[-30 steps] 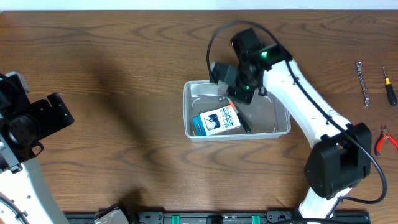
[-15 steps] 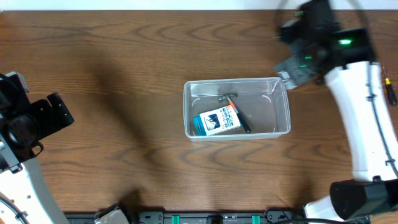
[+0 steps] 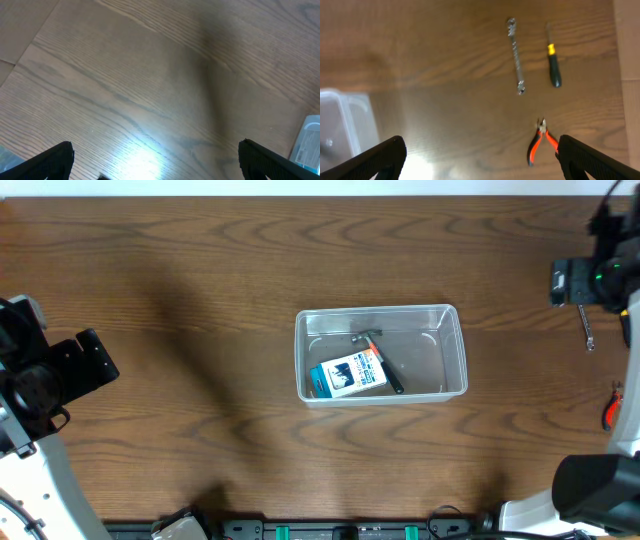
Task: Pack container
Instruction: 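Move the right gripper to the chrome wrench at the right edge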
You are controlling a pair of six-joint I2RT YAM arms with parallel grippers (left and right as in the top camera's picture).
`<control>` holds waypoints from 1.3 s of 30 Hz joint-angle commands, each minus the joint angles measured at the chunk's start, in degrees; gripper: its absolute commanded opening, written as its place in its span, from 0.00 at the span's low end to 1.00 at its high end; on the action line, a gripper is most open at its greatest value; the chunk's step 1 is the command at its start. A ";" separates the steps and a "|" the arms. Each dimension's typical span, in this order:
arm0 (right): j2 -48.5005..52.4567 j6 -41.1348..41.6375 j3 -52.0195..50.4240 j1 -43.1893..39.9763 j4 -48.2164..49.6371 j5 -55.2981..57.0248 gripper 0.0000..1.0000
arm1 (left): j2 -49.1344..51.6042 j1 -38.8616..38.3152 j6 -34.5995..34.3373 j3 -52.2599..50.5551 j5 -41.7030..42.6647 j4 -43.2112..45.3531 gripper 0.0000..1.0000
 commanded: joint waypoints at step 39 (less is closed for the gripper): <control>43.85 -18.75 26.01 -12.44 -1.88 -2.84 0.99 | 0.22 0.28 -0.70 0.63 0.42 0.00 0.98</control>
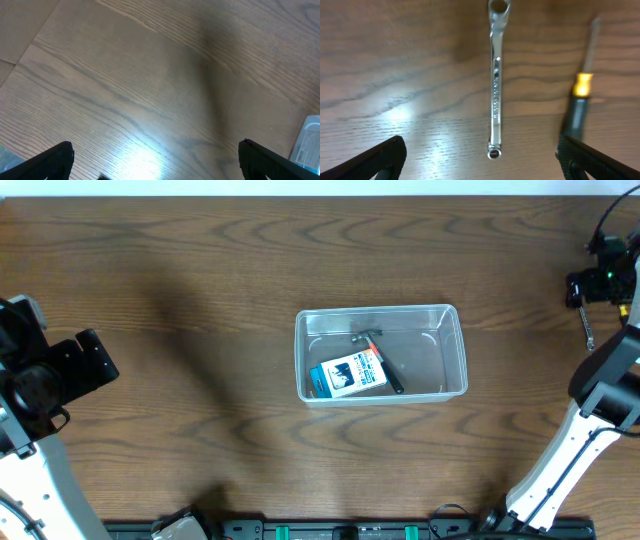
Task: Pack container
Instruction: 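Move the right gripper to the chrome wrench at the right edge, then lower the right gripper onto the wrench shaft and close on it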
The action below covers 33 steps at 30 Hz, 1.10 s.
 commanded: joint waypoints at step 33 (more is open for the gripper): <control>3.56 -5.20 0.94 -4.59 1.49 -7.72 0.99 | 0.20 0.28 -0.72 0.63 0.42 0.00 0.98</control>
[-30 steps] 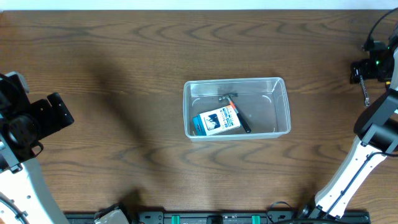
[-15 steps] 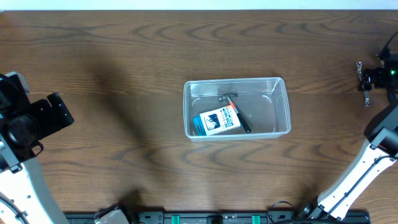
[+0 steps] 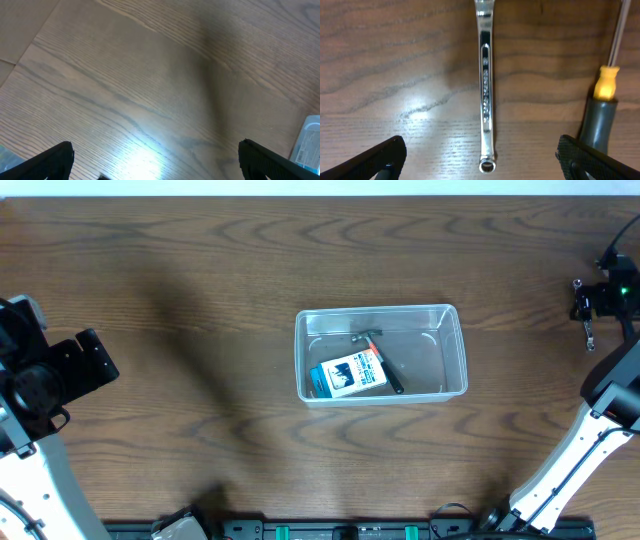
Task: Pack container
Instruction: 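Lower the right gripper onto the wrench shaft and close on it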
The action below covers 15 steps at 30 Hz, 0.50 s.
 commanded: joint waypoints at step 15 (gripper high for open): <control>1.97 -1.33 0.92 1.07 1.68 2.19 0.99 | 0.20 0.28 -0.74 0.63 0.42 0.00 0.98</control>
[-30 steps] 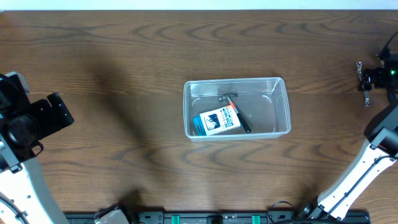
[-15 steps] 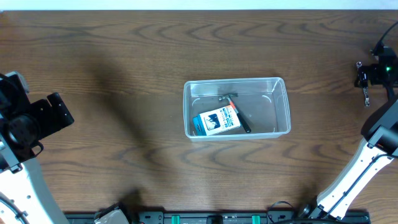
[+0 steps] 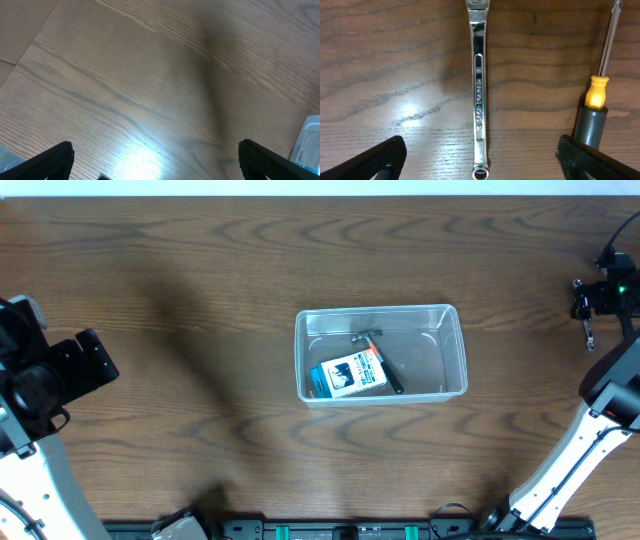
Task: Pack container
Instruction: 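Lower the right gripper onto the wrench shaft and close on it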
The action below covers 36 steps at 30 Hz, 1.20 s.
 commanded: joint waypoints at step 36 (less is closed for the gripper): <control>4.98 -0.87 0.90 1.53 -0.17 2.29 0.99 | 0.20 0.28 -0.74 0.63 0.42 0.00 0.98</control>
